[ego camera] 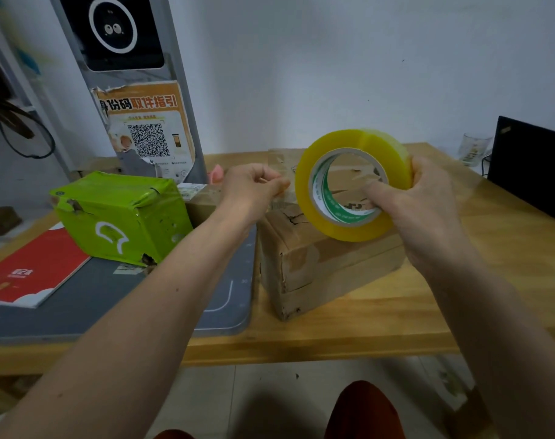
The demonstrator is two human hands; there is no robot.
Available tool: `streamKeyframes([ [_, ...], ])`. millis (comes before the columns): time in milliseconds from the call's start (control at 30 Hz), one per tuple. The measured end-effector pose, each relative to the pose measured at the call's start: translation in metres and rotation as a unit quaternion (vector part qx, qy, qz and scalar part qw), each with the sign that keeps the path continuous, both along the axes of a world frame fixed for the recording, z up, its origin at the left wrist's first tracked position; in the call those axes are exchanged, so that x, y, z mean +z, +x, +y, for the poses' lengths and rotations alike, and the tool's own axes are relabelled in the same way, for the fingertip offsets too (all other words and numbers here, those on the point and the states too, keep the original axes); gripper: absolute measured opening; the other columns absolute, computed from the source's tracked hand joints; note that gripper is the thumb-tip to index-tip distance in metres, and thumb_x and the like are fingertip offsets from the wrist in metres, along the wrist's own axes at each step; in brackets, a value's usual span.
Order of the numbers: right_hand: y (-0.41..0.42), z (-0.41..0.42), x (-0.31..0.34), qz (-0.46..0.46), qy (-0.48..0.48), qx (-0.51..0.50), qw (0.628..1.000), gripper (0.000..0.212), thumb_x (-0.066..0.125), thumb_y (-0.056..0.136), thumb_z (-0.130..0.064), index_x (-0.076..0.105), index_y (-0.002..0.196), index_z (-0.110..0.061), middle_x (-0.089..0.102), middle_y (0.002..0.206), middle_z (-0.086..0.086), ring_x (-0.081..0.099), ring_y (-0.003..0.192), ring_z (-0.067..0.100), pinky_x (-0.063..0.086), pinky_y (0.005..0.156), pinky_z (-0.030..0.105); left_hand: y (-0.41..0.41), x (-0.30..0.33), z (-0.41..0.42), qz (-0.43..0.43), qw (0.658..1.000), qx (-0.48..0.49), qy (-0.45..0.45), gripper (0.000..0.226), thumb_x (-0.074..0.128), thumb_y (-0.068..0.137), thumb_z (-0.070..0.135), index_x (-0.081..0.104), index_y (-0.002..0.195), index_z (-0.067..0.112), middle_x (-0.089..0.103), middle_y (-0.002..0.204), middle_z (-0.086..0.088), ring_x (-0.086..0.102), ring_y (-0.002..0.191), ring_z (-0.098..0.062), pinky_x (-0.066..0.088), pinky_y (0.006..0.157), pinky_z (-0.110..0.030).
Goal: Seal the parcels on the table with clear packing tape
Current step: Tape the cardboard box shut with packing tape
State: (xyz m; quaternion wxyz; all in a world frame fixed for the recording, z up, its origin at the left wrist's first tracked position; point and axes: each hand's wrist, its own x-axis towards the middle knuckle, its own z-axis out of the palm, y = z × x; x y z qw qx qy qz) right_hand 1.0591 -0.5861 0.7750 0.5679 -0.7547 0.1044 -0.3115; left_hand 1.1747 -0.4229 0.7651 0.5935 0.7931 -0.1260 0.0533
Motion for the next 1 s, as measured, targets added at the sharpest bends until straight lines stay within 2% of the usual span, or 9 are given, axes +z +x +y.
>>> streamKeyframes([
  [100, -0.001, 0.005, 0.0, 0.017, -0.024, -0.008, 1.0, 0.041, 0.07, 0.061, -0.026, 0.062, 0.097, -0.01, 0.067, 0.095, 0.02, 0.066, 0.085, 0.038, 0.055, 0.073, 0.05, 0.001, -0.003, -0.002, 0.02, 1.0, -0.002, 0.004, 0.017, 0.073, 0.088, 0.013, 0.068, 0.073, 0.017, 0.07, 0.077, -0.001, 0.062, 0.074, -0.012, 0.054, 0.079, -0.028],
  [200, -0.007, 0.001, 0.002, 0.018, -0.047, -0.028, 0.998, 0.034, 0.071, 0.062, -0.026, 0.063, 0.092, -0.012, 0.069, 0.091, 0.017, 0.066, 0.083, 0.038, 0.056, 0.074, 0.055, 0.007, -0.001, 0.0, 0.017, 0.999, 0.033, 0.024, 0.019, 0.071, 0.09, 0.017, 0.068, 0.072, 0.021, 0.071, 0.084, 0.003, 0.063, 0.085, -0.013, 0.055, 0.092, -0.035],
  [333, -0.018, -0.008, 0.002, 0.05, -0.098, -0.03, 0.993, 0.029, 0.079, 0.062, -0.026, 0.064, 0.082, -0.012, 0.068, 0.08, 0.015, 0.066, 0.074, 0.036, 0.056, 0.07, 0.054, 0.02, 0.008, 0.012, -0.005, 0.996, 0.044, 0.081, 0.011, 0.07, 0.092, 0.025, 0.069, 0.082, 0.021, 0.071, 0.094, 0.0, 0.063, 0.085, -0.016, 0.052, 0.072, -0.026],
  [433, -0.022, -0.01, -0.002, 0.049, -0.099, -0.025, 0.994, 0.019, 0.079, 0.07, -0.017, 0.064, 0.077, -0.009, 0.067, 0.078, 0.02, 0.061, 0.065, 0.032, 0.053, 0.067, 0.05, 0.025, 0.004, 0.01, -0.01, 0.992, 0.018, 0.127, 0.022, 0.077, 0.084, 0.032, 0.073, 0.064, 0.038, 0.071, 0.081, 0.013, 0.062, 0.109, -0.026, 0.046, 0.104, -0.048],
  [500, -0.026, -0.012, -0.003, 0.049, -0.109, -0.029, 0.992, 0.021, 0.08, 0.072, -0.02, 0.065, 0.079, -0.008, 0.067, 0.077, 0.019, 0.062, 0.066, 0.036, 0.053, 0.065, 0.046, 0.026, 0.0, 0.005, -0.014, 0.992, 0.004, 0.128, 0.024, 0.077, 0.083, 0.033, 0.072, 0.062, 0.04, 0.07, 0.07, 0.017, 0.062, 0.107, -0.026, 0.041, 0.108, -0.053],
  [600, -0.033, -0.014, -0.007, 0.068, -0.12, -0.034, 0.99, 0.032, 0.082, 0.071, -0.034, 0.063, 0.087, -0.014, 0.065, 0.078, 0.006, 0.062, 0.069, 0.025, 0.049, 0.06, 0.036, 0.026, 0.001, -0.004, -0.006, 0.993, -0.018, 0.117, 0.017, 0.074, 0.088, 0.023, 0.07, 0.071, 0.025, 0.068, 0.077, 0.008, 0.062, 0.082, -0.013, 0.053, 0.096, -0.041],
  [733, -0.044, -0.006, -0.013, 0.061, -0.125, -0.022, 0.99, 0.048, 0.08, 0.072, -0.039, 0.053, 0.11, -0.024, 0.057, 0.092, -0.013, 0.056, 0.082, 0.004, 0.042, 0.06, 0.024, 0.028, -0.001, -0.014, -0.021, 0.991, -0.022, 0.127, 0.018, 0.076, 0.087, 0.022, 0.069, 0.07, 0.024, 0.07, 0.083, 0.003, 0.067, 0.089, -0.019, 0.056, 0.09, -0.035],
  [833, -0.048, 0.001, -0.016, 0.067, -0.16, -0.013, 0.985, 0.049, 0.078, 0.074, -0.043, 0.047, 0.11, -0.03, 0.052, 0.091, -0.017, 0.053, 0.078, 0.0, 0.039, 0.054, 0.017, 0.027, -0.009, -0.016, -0.021, 0.989, -0.026, 0.145, 0.014, 0.076, 0.087, 0.023, 0.07, 0.074, 0.02, 0.064, 0.079, 0.008, 0.058, 0.082, -0.011, 0.046, 0.077, -0.009],
  [1000, -0.05, 0.007, -0.019, 0.079, -0.175, 0.006, 0.981, 0.048, 0.077, 0.076, -0.04, 0.042, 0.106, -0.032, 0.05, 0.083, -0.016, 0.054, 0.069, -0.001, 0.044, 0.046, 0.016, 0.029, -0.016, -0.019, -0.007, 0.987, -0.04, 0.153, 0.018, 0.078, 0.084, 0.022, 0.069, 0.069, 0.028, 0.069, 0.084, 0.004, 0.063, 0.086, -0.015, 0.055, 0.092, -0.038],
])
